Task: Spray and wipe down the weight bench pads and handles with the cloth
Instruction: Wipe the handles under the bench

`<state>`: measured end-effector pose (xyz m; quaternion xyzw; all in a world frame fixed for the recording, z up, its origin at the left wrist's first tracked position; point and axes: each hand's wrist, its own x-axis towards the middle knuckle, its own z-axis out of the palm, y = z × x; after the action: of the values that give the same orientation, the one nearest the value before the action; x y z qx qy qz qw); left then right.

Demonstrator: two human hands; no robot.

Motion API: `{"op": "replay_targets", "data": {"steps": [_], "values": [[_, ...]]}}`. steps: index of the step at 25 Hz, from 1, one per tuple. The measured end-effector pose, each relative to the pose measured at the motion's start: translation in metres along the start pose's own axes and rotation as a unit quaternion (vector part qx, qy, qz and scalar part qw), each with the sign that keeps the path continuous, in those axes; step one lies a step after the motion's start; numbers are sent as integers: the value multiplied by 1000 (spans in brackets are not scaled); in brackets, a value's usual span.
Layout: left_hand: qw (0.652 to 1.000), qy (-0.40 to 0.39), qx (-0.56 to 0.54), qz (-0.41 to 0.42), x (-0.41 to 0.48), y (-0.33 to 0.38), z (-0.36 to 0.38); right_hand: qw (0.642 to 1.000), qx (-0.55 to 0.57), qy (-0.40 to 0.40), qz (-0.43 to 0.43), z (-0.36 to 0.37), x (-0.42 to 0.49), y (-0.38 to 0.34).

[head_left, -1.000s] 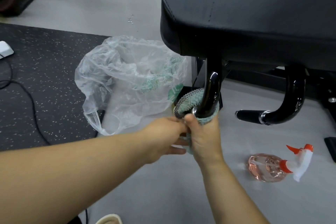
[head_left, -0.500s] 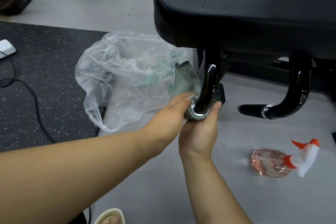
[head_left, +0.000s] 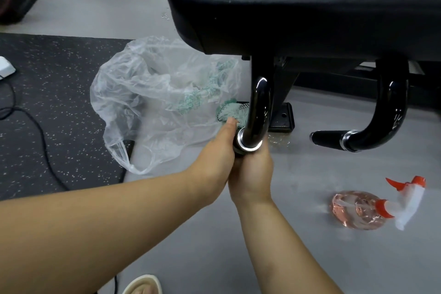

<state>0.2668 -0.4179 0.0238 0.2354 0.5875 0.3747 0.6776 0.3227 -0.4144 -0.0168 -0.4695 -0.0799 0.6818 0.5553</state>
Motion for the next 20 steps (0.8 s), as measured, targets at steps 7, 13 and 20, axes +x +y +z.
{"op": "replay_targets", "data": {"steps": [7, 13, 20], "values": [[1000, 16, -3, 16, 8, -1, 3, 994, -107, -9, -21, -8, 6, 8], [999, 25, 5, -23, 45, -1, -2, 990, -132, -24, 40, -16, 55, 16], [996, 54, -17, -72, 55, -2, -5, 968, -240, -40, 62, -29, 52, 17]]}}
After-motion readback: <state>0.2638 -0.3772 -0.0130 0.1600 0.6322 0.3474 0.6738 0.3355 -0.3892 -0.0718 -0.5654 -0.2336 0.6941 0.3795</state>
